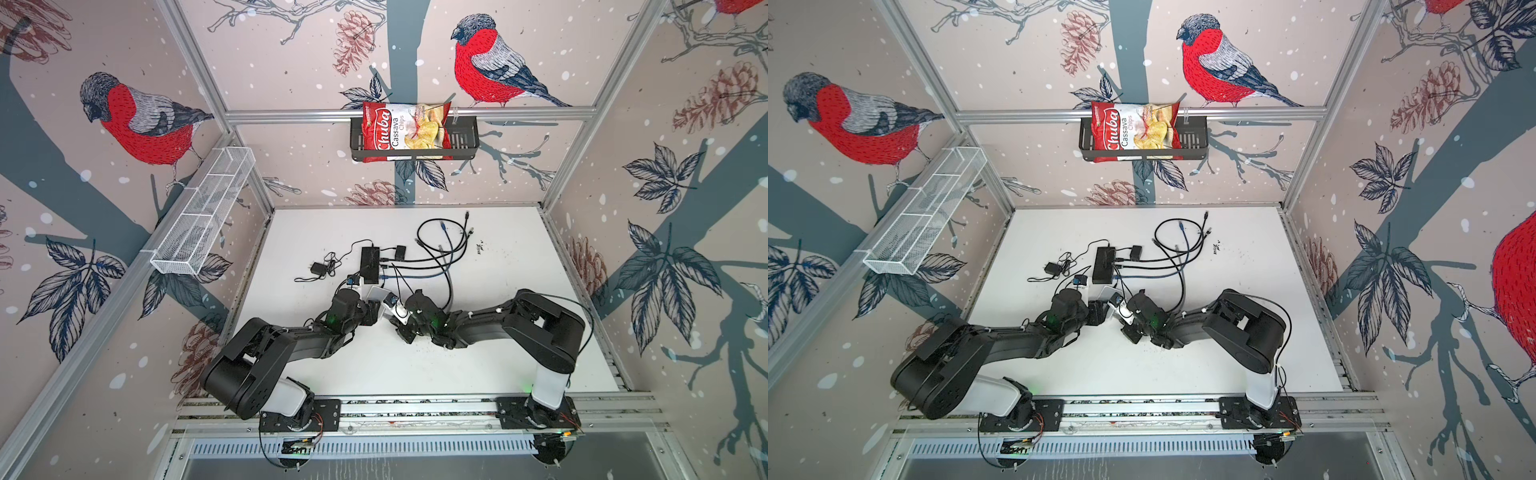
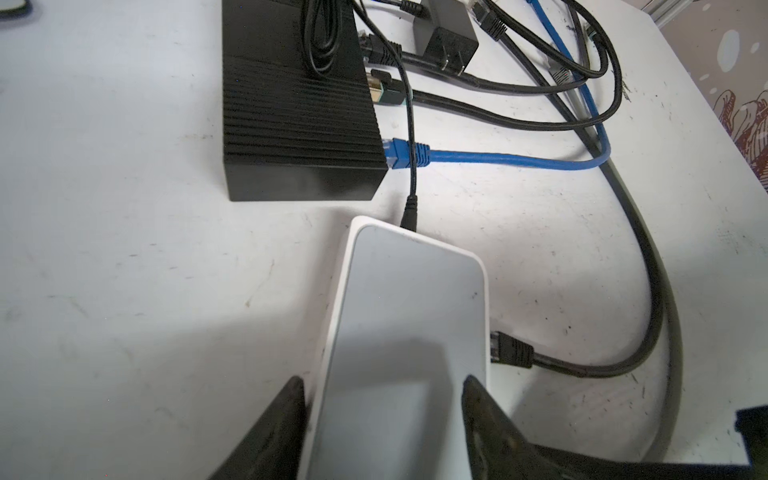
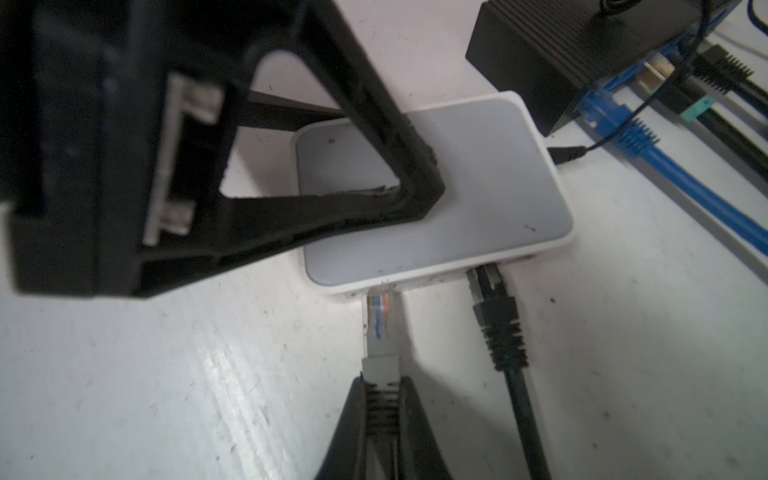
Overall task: Insert the plug into the switch port
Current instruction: 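Push the grey plug into the white box port with right gripper while left holds box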
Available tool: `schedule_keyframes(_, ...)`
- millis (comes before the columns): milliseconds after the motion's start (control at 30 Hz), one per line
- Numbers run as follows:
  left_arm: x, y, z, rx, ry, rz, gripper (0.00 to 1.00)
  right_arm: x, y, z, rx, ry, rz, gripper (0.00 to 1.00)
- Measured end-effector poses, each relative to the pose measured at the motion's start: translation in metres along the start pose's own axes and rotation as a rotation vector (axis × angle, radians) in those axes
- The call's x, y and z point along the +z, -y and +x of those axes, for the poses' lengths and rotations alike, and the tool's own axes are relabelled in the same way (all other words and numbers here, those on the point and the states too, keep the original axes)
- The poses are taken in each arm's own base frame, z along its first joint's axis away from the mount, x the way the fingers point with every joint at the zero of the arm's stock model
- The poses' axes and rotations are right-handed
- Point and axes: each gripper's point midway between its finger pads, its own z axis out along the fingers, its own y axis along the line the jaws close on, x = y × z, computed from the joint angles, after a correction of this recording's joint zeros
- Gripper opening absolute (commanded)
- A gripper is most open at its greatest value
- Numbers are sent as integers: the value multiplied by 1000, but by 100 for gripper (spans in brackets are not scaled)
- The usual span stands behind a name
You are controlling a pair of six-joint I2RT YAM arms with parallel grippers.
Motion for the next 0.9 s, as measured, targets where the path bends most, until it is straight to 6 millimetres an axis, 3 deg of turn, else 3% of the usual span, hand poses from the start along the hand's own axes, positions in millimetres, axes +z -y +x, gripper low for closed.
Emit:
schedule_keyframes(400,0,-5,1,-2,5,-26,56,4,-15,-8,-26,5,-22,1)
schedule_keyframes(900,-6,3,4,17,26,-38,55,5,-10,-4,-1,49,2,1)
